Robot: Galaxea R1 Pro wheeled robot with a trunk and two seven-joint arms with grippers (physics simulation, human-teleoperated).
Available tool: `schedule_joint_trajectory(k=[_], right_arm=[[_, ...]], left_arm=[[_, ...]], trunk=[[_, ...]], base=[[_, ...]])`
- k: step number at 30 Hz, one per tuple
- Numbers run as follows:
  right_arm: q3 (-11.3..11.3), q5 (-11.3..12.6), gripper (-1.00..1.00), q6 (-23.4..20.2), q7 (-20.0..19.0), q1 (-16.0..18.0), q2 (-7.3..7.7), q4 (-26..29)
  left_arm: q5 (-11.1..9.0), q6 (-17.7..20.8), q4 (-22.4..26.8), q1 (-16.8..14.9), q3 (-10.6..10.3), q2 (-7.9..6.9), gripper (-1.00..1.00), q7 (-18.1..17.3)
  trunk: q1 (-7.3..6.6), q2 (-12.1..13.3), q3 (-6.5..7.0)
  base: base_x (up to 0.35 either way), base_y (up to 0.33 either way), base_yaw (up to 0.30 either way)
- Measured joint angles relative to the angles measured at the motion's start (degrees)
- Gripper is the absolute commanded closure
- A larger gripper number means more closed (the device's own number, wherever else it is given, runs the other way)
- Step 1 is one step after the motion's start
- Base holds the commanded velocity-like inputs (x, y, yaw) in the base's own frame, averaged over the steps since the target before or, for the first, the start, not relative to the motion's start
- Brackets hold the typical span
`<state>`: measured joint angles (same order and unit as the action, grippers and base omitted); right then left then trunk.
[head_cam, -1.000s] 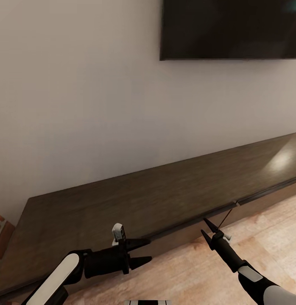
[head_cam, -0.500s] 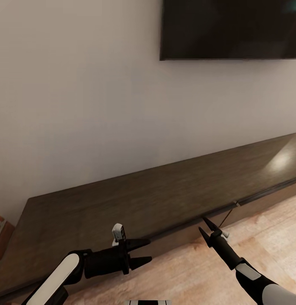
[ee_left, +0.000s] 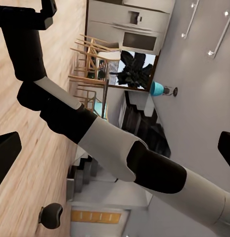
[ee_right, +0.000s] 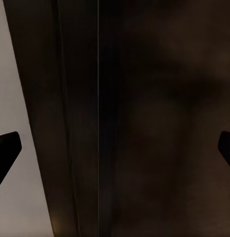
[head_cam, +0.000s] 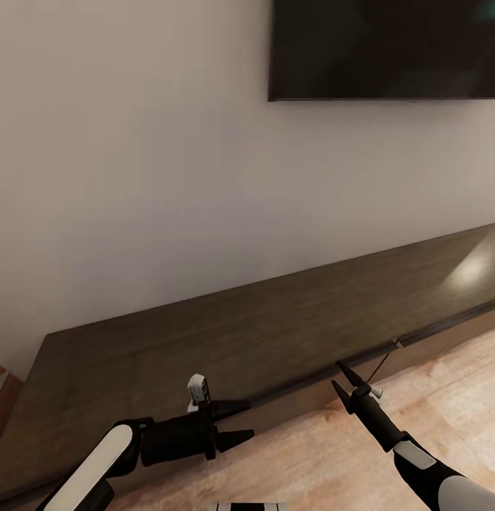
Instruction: Place each of the two pumpkins and all three candles from the living room inside a cabinet in the living room (use any cabinet), then make sure every cabinet is closed, and position the cauldron so it is next to a table in the living room.
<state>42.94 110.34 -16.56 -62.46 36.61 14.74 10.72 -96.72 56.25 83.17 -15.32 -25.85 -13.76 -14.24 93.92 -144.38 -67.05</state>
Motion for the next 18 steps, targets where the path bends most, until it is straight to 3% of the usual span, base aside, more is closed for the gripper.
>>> schedule_joint_trajectory(k=[18], right_arm=[[0.1,0.0,-1.00,0.1,0.0,0.0,-0.01,0.0]], left_arm=[[0.0,0.0,0.0,0.0,0.1,-0.01,-1.00,-0.1]], trunk=[[0.00,0.0,0.00]], base=[[0.015,0.001,0.000]])
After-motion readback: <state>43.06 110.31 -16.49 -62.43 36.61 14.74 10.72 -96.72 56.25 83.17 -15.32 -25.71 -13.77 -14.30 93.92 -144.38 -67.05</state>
